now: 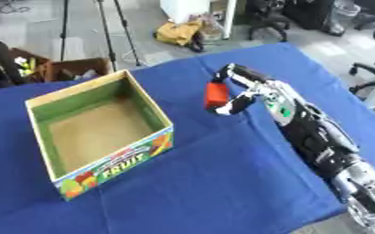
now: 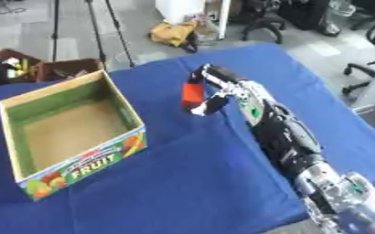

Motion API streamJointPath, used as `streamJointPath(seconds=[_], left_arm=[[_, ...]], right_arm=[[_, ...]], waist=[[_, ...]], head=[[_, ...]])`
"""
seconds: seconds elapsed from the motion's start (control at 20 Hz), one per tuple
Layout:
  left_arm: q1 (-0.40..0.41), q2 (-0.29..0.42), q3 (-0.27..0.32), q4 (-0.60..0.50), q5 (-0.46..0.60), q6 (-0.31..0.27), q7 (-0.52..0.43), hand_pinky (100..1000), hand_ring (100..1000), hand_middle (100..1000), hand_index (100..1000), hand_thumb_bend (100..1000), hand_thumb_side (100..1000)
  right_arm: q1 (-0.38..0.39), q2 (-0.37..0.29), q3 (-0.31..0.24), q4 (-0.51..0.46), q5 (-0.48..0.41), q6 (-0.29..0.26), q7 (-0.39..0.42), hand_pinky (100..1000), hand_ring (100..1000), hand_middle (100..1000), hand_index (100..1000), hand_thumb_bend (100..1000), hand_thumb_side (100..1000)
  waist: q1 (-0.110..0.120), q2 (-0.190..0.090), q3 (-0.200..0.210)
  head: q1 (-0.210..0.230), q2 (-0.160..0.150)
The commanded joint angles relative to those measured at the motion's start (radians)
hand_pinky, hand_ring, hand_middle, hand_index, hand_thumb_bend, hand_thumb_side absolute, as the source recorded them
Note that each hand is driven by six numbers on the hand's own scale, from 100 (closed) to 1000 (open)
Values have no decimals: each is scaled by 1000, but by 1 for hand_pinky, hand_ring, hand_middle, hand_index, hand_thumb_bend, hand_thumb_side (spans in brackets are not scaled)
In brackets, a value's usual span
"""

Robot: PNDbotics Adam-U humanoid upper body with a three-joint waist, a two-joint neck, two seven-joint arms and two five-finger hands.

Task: Pick up objects on the table and place them in the box.

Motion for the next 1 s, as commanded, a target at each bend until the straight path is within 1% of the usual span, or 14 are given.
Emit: streamJointPath(seconds=[0.05,0.25,0.5,0.65,0.8,1.0], left_arm=[[-15,17,-1,-20,-3,-3,2,555,734,484,624,410,836],[-18,17,-3,-20,-3,-3,1,556,734,484,624,412,835],[-21,14,-8,-19,0,-3,-3,556,735,484,624,413,834],[-23,10,-12,-18,3,-2,-7,556,735,483,624,415,833],[-25,6,-17,-18,6,-2,-12,556,735,483,624,416,832],[-27,-1,-22,-18,11,-1,-17,556,736,483,623,416,832]], right_arm=[[-38,-26,12,-87,-53,-7,8,805,669,375,534,239,219],[-73,-4,36,-139,-96,-2,47,801,669,374,530,241,222],[-120,41,63,-151,-108,-5,91,801,669,374,528,242,225],[-138,68,77,-141,-98,-10,113,803,670,375,530,244,226],[-145,93,90,-126,-78,-18,133,805,673,378,532,245,229],[-145,136,105,-92,-37,-30,160,816,678,383,542,248,230]], waist=[[-8,-25,6],[-18,-32,24],[-25,-38,57],[-25,-41,83],[-21,-44,109],[-13,-42,130]], head=[[-4,-10],[-12,-6],[-21,-4],[-29,-4],[-39,-7],[-49,-10]])
